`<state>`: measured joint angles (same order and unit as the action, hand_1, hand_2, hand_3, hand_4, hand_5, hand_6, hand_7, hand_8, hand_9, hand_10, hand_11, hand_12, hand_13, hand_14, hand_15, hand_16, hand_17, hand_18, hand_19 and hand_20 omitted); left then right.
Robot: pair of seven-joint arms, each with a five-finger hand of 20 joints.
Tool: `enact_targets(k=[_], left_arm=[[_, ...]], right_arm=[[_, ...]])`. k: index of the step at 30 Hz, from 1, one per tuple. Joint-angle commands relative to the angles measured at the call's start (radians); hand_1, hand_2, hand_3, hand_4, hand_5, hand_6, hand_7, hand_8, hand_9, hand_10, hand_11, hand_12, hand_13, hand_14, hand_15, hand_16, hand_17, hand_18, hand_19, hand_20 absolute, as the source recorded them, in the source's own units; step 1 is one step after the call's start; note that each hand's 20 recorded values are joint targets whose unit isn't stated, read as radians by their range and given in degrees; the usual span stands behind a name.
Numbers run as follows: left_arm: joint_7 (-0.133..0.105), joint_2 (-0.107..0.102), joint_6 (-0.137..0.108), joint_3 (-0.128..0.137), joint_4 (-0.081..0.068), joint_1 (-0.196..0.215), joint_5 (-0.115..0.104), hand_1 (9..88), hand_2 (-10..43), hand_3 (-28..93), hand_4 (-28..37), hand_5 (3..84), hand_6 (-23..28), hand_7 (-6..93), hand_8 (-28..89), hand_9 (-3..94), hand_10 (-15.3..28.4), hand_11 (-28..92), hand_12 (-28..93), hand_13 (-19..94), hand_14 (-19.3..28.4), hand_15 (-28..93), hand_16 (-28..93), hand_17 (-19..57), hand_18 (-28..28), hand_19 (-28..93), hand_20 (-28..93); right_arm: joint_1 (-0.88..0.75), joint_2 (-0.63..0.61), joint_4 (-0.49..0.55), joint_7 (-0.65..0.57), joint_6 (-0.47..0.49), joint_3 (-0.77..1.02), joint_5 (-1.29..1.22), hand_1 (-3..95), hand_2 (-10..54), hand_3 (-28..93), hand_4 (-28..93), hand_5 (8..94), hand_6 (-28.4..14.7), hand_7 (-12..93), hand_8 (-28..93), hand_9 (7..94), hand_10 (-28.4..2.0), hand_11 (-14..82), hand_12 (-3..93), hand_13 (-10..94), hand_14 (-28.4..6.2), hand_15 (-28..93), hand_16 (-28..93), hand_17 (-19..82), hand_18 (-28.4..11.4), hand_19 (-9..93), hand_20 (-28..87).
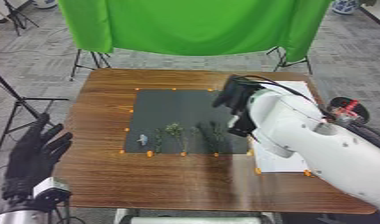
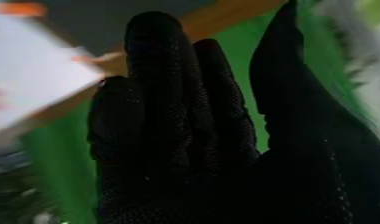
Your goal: Arrange flowers
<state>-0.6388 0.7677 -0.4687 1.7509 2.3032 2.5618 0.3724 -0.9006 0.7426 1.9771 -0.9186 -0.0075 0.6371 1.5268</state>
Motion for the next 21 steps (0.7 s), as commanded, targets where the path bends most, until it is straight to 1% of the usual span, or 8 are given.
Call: enact_targets(k=[1,7,8,10,15,17,19,21], left_arm=[[-0.021,-0.050,-0.024,-0.023,0.004,-0.023,-0.031,30.6,7.7,64,-20.5,31.7,6.8,8.6,-8,26.4,17.4,24,11,18,25.6,53,-12,-9.2,25.3,49,5],[-0.060,-0.077,-0.026,-0.048,0.001,-0.017,-0.064,30.6,7.9,64,-20.5,31.7,6.8,8.6,-8,26.4,17.4,24,11,18,25.7,53,-12,-9.1,25.3,49,5],[-0.027,-0.057,-0.016,-0.043,-0.001,-0.029,-0.038,30.6,7.9,64,-20.5,31.7,6.8,8.6,-8,26.4,17.4,24,11,18,25.6,53,-12,-9.1,25.3,49,5],[-0.041,-0.069,-0.021,-0.048,-0.001,-0.028,-0.047,30.6,7.9,64,-20.5,31.7,6.8,8.7,-8,26.4,17.4,24,11,18,25.6,53,-12,-9.1,25.3,49,5],[-0.018,-0.043,-0.015,-0.045,0.000,-0.032,-0.028,30.5,7.9,64,-20.4,31.7,6.8,8.6,-8,26.4,17.4,24,11,18,25.6,54,-12,-9.1,25.3,49,5],[-0.034,-0.058,-0.020,-0.048,0.000,-0.026,-0.040,30.5,7.9,64,-20.5,31.7,6.8,8.7,-8,26.4,17.4,24,11,18,25.6,54,-12,-9.1,25.3,49,5],[-0.017,-0.044,-0.014,-0.047,-0.002,-0.033,-0.029,30.6,7.9,64,-20.5,31.7,6.8,8.6,-8,26.4,17.4,24,11,18,25.6,54,-12,-9.1,25.3,49,5],[-0.039,-0.066,-0.020,-0.050,-0.001,-0.028,-0.048,30.5,7.9,64,-20.5,31.7,6.8,8.6,-8,26.4,17.4,24,11,18,25.6,54,-12,-9.1,25.2,49,5]], right_arm=[[-0.022,-0.161,-0.058,-0.058,-0.068,0.019,0.009,40.3,-2.8,77,-22,57.1,-5.6,19,-10,61.9,-20.3,15.7,14.2,72,-11.2,57,11,49,-13.7,93,17],[-0.020,-0.213,-0.097,-0.122,-0.091,0.024,0.025,40.0,-2.8,77,-22,55.7,-6.0,18,-10,62.6,-19.8,17.2,14.7,74,-9.4,62,11,51,-13.7,93,20],[-0.034,-0.224,-0.097,-0.141,-0.097,0.037,0.026,39.8,-2.9,77,-22,55.5,-6.0,18,-10,63.0,-19.8,17.3,14.7,74,-9.3,63,11,52,-13.8,93,20],[-0.050,-0.235,-0.106,-0.164,-0.076,0.058,0.020,39.2,-3.0,77,-22,55.4,-6.0,17,-10,64.2,-20.1,17.6,14.7,75,-9.3,62,10,53,-14.0,93,21],[-0.080,-0.256,-0.128,-0.181,-0.086,0.092,-0.026,38.1,-2.7,76,-22,54.8,-6.1,16,-10,65.8,-20.3,17.9,14.6,76,-9.6,62,10,54,-14.1,93,21],[-0.099,-0.262,-0.127,-0.178,-0.087,0.108,-0.031,38.0,-2.5,76,-22,54.5,-6.1,16,-10,65.9,-20.4,17.9,14.5,76,-9.7,61,10,54,-14.1,93,21],[-0.113,-0.263,-0.125,-0.179,-0.084,0.119,-0.037,37.9,-2.4,76,-22,54.5,-6.0,16,-9,66.0,-20.6,17.9,14.5,76,-9.8,61,10,54,-14.1,93,21],[-0.116,-0.257,-0.128,-0.175,-0.075,0.123,-0.044,37.8,-2.2,76,-22,54.3,-6.0,16,-9,66.1,-20.6,17.8,14.5,76,-9.9,61,10,54,-14.2,93,21]])
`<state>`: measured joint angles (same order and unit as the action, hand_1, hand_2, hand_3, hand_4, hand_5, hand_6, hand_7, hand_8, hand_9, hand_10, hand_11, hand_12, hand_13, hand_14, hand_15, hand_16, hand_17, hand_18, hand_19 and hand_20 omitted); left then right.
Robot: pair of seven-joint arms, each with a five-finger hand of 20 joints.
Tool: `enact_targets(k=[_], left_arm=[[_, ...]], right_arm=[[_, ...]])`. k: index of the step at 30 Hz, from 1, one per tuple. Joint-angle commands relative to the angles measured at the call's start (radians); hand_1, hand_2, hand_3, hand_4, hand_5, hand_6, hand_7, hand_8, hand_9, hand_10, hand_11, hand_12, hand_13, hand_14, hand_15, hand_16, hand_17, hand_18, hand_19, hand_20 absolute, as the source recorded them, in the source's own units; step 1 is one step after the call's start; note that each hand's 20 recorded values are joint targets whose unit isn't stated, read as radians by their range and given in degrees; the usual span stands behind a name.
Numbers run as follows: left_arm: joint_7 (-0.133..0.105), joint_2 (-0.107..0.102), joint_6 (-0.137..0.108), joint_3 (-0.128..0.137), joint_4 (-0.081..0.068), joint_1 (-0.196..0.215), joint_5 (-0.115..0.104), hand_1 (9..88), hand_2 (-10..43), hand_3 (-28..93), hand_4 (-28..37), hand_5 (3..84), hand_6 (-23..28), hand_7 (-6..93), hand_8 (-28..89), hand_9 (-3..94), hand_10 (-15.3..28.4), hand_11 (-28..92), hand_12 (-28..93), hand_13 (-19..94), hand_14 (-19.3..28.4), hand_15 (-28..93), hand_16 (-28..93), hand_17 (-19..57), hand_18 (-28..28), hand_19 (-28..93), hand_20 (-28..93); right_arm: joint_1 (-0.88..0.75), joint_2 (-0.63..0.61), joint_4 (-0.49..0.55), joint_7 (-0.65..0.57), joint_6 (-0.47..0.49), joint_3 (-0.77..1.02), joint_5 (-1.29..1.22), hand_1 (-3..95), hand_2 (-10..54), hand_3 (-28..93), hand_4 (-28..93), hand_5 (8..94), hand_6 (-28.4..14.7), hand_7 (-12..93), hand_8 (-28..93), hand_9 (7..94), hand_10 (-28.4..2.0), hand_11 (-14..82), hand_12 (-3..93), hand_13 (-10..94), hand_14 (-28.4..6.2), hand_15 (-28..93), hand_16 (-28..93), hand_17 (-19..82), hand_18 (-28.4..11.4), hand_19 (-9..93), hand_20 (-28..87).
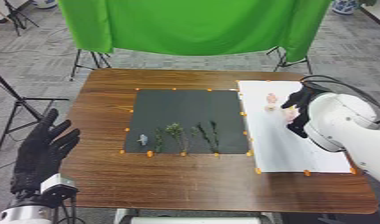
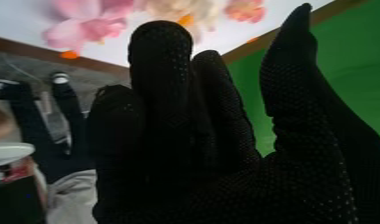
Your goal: Arrange flowers
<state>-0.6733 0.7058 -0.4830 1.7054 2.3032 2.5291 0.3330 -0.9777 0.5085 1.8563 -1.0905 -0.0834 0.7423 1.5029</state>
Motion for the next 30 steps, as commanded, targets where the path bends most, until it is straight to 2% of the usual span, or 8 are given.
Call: enact_targets(k=[1,12,13,16,21,24,28,30], left_arm=[[0.004,0.000,-0.004,-0.005,-0.003,-0.004,-0.004,30.5,7.9,64,-20.5,31.7,6.9,8.6,-8,26.4,17.4,24,11,18,25.6,53,-12,-9.1,25.2,49,5],[0.027,0.012,0.005,-0.020,-0.007,-0.030,0.013,30.6,7.9,64,-20.5,31.7,6.8,8.7,-8,26.4,17.4,24,11,18,25.5,54,-12,-9.1,25.2,49,5],[-0.033,-0.048,-0.012,-0.032,-0.007,-0.019,-0.046,30.6,7.9,64,-20.5,31.7,6.9,8.6,-8,26.4,17.4,24,11,18,25.5,54,-12,-9.1,25.2,49,5],[-0.036,-0.047,-0.012,-0.032,-0.007,-0.016,-0.047,30.6,7.8,64,-20.5,31.7,6.8,8.7,-8,26.4,17.4,24,11,18,25.6,54,-12,-9.1,25.2,49,5],[-0.007,-0.020,-0.003,-0.027,-0.009,-0.025,-0.020,30.5,7.9,64,-20.6,31.7,6.8,8.7,-8,26.4,17.4,24,11,18,25.6,54,-12,-9.1,25.2,49,5],[0.036,0.021,0.010,-0.018,-0.009,-0.033,0.019,30.5,7.9,64,-20.6,31.8,6.8,8.7,-8,26.4,17.4,24,11,18,25.6,54,-12,-9.1,25.1,49,5],[0.008,-0.009,-0.002,-0.022,-0.009,-0.025,-0.013,30.5,7.9,64,-20.6,31.7,6.8,8.7,-8,26.4,17.4,24,11,18,25.6,54,-12,-9.1,25.1,49,5],[-0.028,-0.044,-0.012,-0.029,-0.010,-0.018,-0.049,30.5,7.9,64,-20.5,31.8,6.8,8.7,-8,26.4,17.4,24,11,18,25.7,54,-12,-9.1,25.1,49,5]], right_arm=[[-0.046,-0.017,-0.009,-0.005,0.015,0.029,-0.024,37.8,-2.2,76,-22,54.3,-6.0,16,-9,66.1,-20.6,17.8,14.5,76,-9.9,61,10,54,-14.2,93,21],[0.018,0.003,-0.044,-0.008,0.020,-0.041,-0.027,37.2,-1.6,76,-21,52.7,-5.4,15,-9,66.1,-20.7,17.8,14.5,76,-10.1,61,10,54,-14.4,93,21],[0.021,0.007,-0.049,-0.004,0.028,-0.041,-0.027,37.2,-1.6,76,-21,52.2,-5.3,14,-9,66.2,-20.7,17.8,14.5,76,-10.0,61,10,54,-14.3,93,21],[0.047,0.018,-0.065,-0.013,0.045,-0.074,-0.031,37.6,-1.8,76,-21,50.5,-4.7,14,-9,66.2,-20.7,17.8,14.5,76,-10.0,61,11,54,-14.3,93,21],[0.061,0.038,-0.094,-0.049,0.080,-0.107,-0.032,38.1,-2.3,77,-21,50.2,-4.5,14,-9,65.8,-20.9,17.0,14.2,76,-10.2,61,10,54,-14.2,93,20],[0.042,0.038,-0.097,-0.058,0.087,-0.097,-0.040,38.5,-2.8,77,-22,50.5,-4.7,14,-9,65.7,-21.1,16.7,14.2,76,-10.2,60,10,54,-14.0,93,19],[0.033,0.039,-0.099,-0.051,0.092,-0.095,-0.046,39.1,-3.0,77,-22,51.5,-5.0,14,-9,65.6,-21.0,16.6,14.2,76,-10.2,60,10,54,-13.9,93,18],[0.035,0.041,-0.099,-0.048,0.087,-0.106,-0.041,39.4,-3.1,77,-22,51.7,-4.9,14,-9,65.4,-21.0,16.5,14.2,76,-10.2,60,10,54,-13.8,93,17]])
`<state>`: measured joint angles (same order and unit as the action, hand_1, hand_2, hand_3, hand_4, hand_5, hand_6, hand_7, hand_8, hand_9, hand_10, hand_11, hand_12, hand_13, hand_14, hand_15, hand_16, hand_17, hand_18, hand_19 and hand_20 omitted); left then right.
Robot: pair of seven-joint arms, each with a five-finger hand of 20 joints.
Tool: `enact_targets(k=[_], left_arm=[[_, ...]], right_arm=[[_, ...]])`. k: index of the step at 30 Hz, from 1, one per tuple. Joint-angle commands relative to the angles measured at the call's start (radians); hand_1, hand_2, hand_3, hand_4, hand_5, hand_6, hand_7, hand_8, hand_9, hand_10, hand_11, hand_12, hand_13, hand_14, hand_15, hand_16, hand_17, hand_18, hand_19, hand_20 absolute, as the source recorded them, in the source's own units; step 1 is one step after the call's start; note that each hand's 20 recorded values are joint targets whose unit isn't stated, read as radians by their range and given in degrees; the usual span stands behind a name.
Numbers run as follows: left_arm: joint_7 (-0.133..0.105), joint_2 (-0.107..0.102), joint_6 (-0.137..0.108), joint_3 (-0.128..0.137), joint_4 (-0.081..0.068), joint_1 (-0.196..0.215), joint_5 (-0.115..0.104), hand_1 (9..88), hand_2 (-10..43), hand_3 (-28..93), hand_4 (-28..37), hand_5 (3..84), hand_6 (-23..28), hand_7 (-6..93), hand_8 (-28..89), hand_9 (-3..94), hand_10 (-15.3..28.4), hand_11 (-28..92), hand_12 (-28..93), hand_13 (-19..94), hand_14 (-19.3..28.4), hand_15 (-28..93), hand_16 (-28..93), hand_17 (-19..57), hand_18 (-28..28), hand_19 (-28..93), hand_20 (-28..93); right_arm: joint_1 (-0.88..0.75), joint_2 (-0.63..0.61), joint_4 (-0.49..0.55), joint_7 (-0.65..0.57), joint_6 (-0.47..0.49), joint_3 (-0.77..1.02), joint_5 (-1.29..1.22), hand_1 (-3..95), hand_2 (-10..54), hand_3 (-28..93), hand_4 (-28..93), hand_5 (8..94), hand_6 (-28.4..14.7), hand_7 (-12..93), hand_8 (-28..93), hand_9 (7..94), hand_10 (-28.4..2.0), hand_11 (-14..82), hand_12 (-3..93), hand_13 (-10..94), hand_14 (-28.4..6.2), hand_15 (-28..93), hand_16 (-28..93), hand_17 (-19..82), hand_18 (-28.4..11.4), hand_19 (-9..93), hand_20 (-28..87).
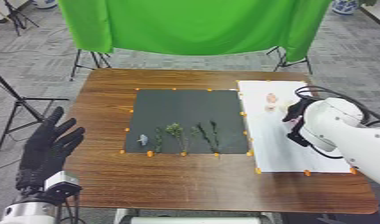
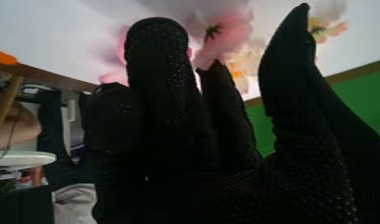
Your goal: Arrange flowers
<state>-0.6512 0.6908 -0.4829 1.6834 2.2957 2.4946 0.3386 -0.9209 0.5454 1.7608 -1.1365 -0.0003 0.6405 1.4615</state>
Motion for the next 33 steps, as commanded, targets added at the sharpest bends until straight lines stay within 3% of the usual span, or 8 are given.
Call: enact_targets(k=[1,3,4,13,16,20,24,33], left_arm=[[-0.059,-0.039,-0.013,-0.010,-0.003,0.016,-0.062,30.5,7.8,64,-20.6,31.8,6.9,8.7,-8,26.4,17.4,24,11,18,25.6,54,-12,-9.1,25.1,49,5],[-0.082,-0.059,-0.017,-0.018,-0.003,0.016,-0.082,30.5,7.9,64,-20.6,31.8,6.8,8.7,-8,26.4,17.4,24,11,18,25.7,54,-12,-9.1,25.2,49,5],[-0.049,-0.039,-0.010,-0.015,-0.005,0.005,-0.059,30.5,7.9,64,-20.6,31.8,6.8,8.7,-8,26.4,17.4,24,11,18,25.7,54,-12,-9.1,25.2,49,5],[-0.056,-0.046,-0.011,-0.021,-0.005,0.003,-0.064,30.5,7.9,64,-20.7,31.8,6.9,8.8,-8,26.4,17.4,24,11,18,25.7,54,-12,-9.1,25.2,49,5],[-0.054,-0.040,-0.009,-0.018,-0.005,0.006,-0.058,30.5,7.9,64,-20.7,31.8,6.9,8.8,-8,26.4,17.5,24,11,18,25.7,54,-12,-9.1,25.1,49,5],[-0.060,-0.044,-0.012,-0.015,-0.003,0.014,-0.067,30.5,7.9,64,-20.6,31.8,6.9,8.7,-8,26.4,17.4,24,11,18,25.7,54,-12,-9.1,25.1,49,5],[-0.057,-0.043,-0.011,-0.008,-0.002,0.022,-0.067,30.4,7.9,64,-20.6,31.8,6.9,8.7,-8,26.4,17.4,24,11,18,25.8,54,-12,-9.1,25.1,49,5],[-0.044,-0.011,0.001,0.071,0.012,0.097,-0.041,30.3,7.7,64,-20.4,31.8,6.9,8.8,-8,26.4,17.3,24,11,18,25.8,54,-12,-9.1,25.3,49,5]], right_arm=[[-0.020,0.006,-0.003,0.001,0.003,-0.008,0.001,39.6,-3.2,77,-22,52.0,-4.8,14,-9,65.3,-21.0,16.5,14.2,76,-10.1,59,10,54,-13.7,93,17],[-0.005,0.011,-0.006,0.009,0.005,-0.028,0.000,39.8,-3.3,77,-22,52.7,-4.4,15,-9,65.2,-20.9,16.5,14.2,76,-10.2,59,10,54,-13.6,93,15],[-0.014,0.012,-0.003,0.004,0.003,-0.024,0.004,40.0,-3.3,77,-22,52.9,-4.2,15,-9,65.2,-20.8,16.5,14.2,76,-10.2,59,10,54,-13.5,93,14],[0.040,0.019,-0.009,0.025,-0.056,-0.142,0.056,44.2,-4.3,76,-23,58.1,-2.0,18,-10,68.0,-19.1,16.9,14.1,77,-9.8,56,10,54,-13.4,93,10],[0.064,0.007,-0.004,0.033,-0.126,-0.205,0.107,49.7,-6.8,74,-26,62.1,-1.7,21,-2,71.6,-16.3,17.1,14.2,80,-8.4,54,11,56,-12.4,93,7],[0.086,0.002,-0.002,0.030,-0.191,-0.257,0.156,57.5,-8.6,71,-28,69.2,-1.4,28,4,84.6,-8.9,7.5,28.1,85,-5.2,50,14,60,-9.9,93,8],[0.090,-0.003,0.009,0.037,-0.219,-0.265,0.187,59.7,-8.6,71,-28,73.6,0.2,31,6,89.4,-8.1,8.2,29.1,88,-3.7,49,15,61,-8.9,93,10],[0.125,-0.006,0.102,0.095,-0.240,-0.231,0.228,60.5,-9.4,72,-28,76.2,-0.1,29,7,92.1,-7.1,8.6,30.3,89,-3.2,48,17,61,-9.3,93,14]])
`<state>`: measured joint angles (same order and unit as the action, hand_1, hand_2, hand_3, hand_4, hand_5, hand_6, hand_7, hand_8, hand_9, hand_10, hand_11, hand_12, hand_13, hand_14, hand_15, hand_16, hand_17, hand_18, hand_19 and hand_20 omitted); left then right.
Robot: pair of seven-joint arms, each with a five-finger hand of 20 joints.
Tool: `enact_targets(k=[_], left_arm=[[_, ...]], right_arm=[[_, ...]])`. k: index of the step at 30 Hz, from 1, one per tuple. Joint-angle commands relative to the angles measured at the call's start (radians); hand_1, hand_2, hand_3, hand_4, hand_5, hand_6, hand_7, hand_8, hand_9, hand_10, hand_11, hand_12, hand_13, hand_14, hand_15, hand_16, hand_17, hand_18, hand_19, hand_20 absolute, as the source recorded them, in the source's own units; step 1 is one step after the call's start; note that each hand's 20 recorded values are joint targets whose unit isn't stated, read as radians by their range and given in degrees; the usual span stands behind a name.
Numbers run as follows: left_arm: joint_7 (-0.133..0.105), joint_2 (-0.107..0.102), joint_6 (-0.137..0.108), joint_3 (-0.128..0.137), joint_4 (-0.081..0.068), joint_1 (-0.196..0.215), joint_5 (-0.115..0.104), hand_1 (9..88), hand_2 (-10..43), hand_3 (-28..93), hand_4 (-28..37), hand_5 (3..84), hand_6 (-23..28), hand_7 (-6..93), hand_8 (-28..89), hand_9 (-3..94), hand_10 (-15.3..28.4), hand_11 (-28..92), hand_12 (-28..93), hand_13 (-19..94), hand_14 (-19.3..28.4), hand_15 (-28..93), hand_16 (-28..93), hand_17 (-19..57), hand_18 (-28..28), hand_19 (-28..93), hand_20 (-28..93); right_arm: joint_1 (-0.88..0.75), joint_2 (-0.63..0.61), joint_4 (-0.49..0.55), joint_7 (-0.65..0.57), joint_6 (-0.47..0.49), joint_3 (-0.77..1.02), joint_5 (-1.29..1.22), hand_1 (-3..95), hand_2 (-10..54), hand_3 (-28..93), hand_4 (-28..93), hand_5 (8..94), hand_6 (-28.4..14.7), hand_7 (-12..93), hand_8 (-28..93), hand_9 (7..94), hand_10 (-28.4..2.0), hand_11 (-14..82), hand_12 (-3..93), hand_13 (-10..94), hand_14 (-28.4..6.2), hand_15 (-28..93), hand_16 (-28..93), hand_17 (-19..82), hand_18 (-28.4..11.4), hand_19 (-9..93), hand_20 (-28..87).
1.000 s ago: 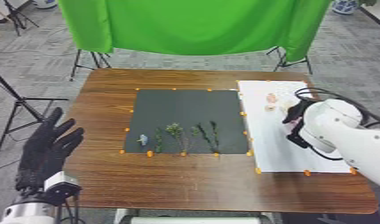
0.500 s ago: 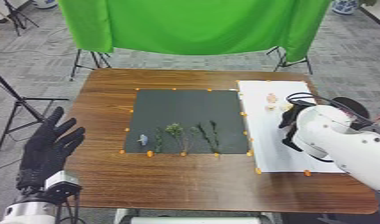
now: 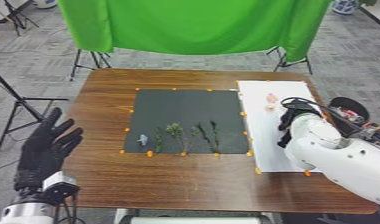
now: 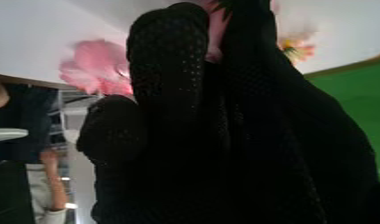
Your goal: Arrange flowers
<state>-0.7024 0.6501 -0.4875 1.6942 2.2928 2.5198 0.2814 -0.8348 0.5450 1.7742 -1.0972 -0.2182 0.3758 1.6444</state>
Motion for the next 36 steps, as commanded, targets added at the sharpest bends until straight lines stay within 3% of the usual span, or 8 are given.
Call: enact_targets(k=[1,5,11,14,15,18,31,36], left_arm=[[0.012,0.036,0.009,0.072,0.017,0.082,0.021,30.3,7.7,64,-20.4,31.8,6.8,8.8,-8,26.4,17.3,24,11,18,25.7,54,-12,-9.1,25.3,49,5],[-0.021,0.023,0.000,0.113,0.028,0.137,-0.006,30.3,7.5,64,-20.3,31.8,6.8,8.8,-8,26.9,17.5,24,11,18,25.8,54,-12,-9.0,25.5,49,5],[-0.011,0.054,-0.004,0.151,0.038,0.170,0.001,30.2,7.3,64,-20.2,31.9,6.8,8.8,-8,27.5,17.8,24,11,19,26.1,54,-12,-8.8,25.9,50,5],[0.033,0.089,0.004,0.146,0.036,0.143,0.031,30.2,7.3,63,-20.3,32.0,6.9,8.7,-8,27.6,17.8,25,11,19,26.1,54,-12,-8.8,25.9,50,4],[0.016,0.078,-0.002,0.143,0.037,0.148,0.017,30.3,7.3,63,-20.3,32.0,6.8,8.7,-8,27.6,17.8,25,11,19,26.1,54,-12,-8.8,25.9,50,4],[0.070,0.112,0.012,0.144,0.034,0.118,0.061,30.3,7.3,63,-20.3,32.0,6.8,8.7,-8,27.6,17.8,24,11,19,26.1,54,-12,-8.9,26.0,50,4],[0.184,0.188,0.055,0.128,0.012,0.009,0.162,30.4,7.3,63,-20.1,32.0,6.8,8.6,-8,27.6,17.8,24,11,19,26.1,54,-12,-8.8,25.8,50,4],[0.198,0.193,0.065,0.109,0.001,-0.040,0.177,30.4,7.3,63,-20.1,32.0,6.9,8.6,-8,27.6,17.8,25,11,19,26.1,54,-12,-8.8,25.9,50,4]], right_arm=[[0.046,0.000,0.103,0.065,-0.021,0.038,0.045,60.5,-9.4,73,-28,76.3,-0.1,29,7,92.1,-7.0,8.5,30.4,89,-3.2,48,17,61,-9.4,93,15],[0.099,0.050,0.145,0.114,-0.003,0.028,0.041,60.5,-9.5,73,-28,76.8,-0.3,28,7,92.4,-7.0,8.5,30.8,89,-3.1,48,17,61,-9.7,93,17],[0.199,0.214,0.143,0.191,0.048,-0.033,0.019,60.5,-9.5,73,-28,77.0,-0.4,28,8,92.6,-7.0,8.6,31.3,89,-2.9,49,18,61,-10.1,93,20],[0.253,0.313,0.109,0.216,0.058,-0.089,0.009,60.4,-9.5,73,-28,76.9,-0.4,28,8,92.6,-7.0,8.8,31.4,89,-2.9,49,18,61,-10.1,93,20],[0.274,0.351,0.090,0.225,0.057,-0.110,0.005,60.4,-9.5,73,-28,76.9,-0.4,28,8,92.6,-7.0,8.9,31.5,89,-2.9,49,18,61,-10.2,93,21],[0.293,0.448,0.039,0.237,0.066,-0.131,-0.003,60.3,-9.5,74,-28,76.8,-0.4,28,8,92.5,-7.0,9.0,31.6,89,-2.7,50,18,60,-10.4,93,22],[0.278,0.727,-0.165,0.239,0.093,-0.175,0.008,59.9,-9.5,74,-28,76.3,-0.1,29,7,92.3,-7.1,10.4,31.8,88,-2.7,52,18,59,-10.8,93,27],[0.266,0.766,-0.221,0.219,0.091,-0.194,0.001,59.7,-9.5,74,-28,76.1,0.2,29,7,92.3,-7.3,10.6,31.4,88,-2.7,53,18,59,-10.9,93,28]])
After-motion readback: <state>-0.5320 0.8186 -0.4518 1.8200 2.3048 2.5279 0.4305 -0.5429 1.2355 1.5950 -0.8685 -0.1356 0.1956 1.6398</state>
